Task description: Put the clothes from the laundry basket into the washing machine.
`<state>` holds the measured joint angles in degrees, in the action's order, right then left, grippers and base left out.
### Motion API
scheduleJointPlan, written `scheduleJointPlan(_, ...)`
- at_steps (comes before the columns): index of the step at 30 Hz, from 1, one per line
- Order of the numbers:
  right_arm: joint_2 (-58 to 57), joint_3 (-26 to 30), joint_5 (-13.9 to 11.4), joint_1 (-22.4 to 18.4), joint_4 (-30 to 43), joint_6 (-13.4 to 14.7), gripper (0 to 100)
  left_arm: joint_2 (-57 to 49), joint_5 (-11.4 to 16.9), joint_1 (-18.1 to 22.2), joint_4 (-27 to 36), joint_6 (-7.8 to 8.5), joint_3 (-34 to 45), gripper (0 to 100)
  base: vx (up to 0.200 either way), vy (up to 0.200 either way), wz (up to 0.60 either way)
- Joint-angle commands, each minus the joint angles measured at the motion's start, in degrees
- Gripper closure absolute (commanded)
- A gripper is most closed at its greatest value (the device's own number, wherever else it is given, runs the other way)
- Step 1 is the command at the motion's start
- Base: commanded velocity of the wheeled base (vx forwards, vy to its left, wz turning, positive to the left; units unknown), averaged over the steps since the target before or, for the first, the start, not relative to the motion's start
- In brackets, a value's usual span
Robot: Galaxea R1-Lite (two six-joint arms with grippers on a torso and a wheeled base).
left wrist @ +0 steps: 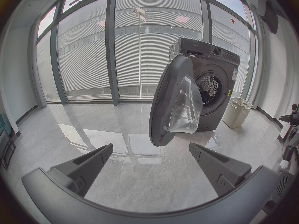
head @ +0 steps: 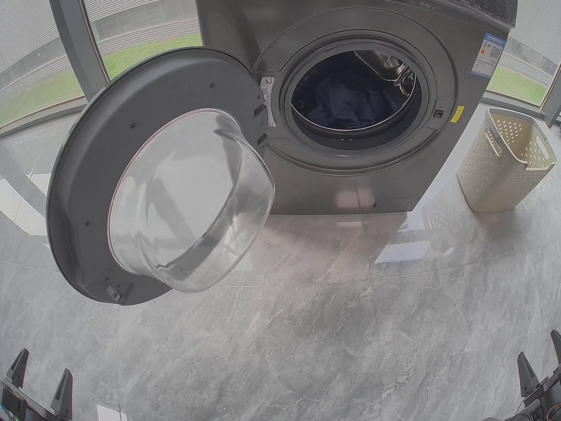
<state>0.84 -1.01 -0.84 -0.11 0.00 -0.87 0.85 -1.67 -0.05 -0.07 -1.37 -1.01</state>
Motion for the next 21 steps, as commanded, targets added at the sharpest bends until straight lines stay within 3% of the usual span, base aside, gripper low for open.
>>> scheduleJointPlan(1,-0.7,0.9,0.0,-0.1,0.0,0.0,0,-0.6,0.2,0.0,0.0,0.05,1.0,0,0.0,0.0,0.0)
scheduleJointPlan(5,-0.7,0.9,0.0,-0.1,0.0,-0.1,0,-0.6,0.3,0.0,0.0,0.05,1.0,0,0.0,0.0,0.0)
scheduleJointPlan(12,-0.7,0.9,0.0,-0.1,0.0,0.0,0,-0.6,0.4,0.0,-0.1,-0.48,1.0,0,-0.2,0.0,0.0)
scheduleJointPlan(21,-0.7,0.9,0.0,-0.1,0.0,0.0,0,-0.6,0.0,0.0,-0.1,-0.48,1.0,0,0.0,0.0,0.0)
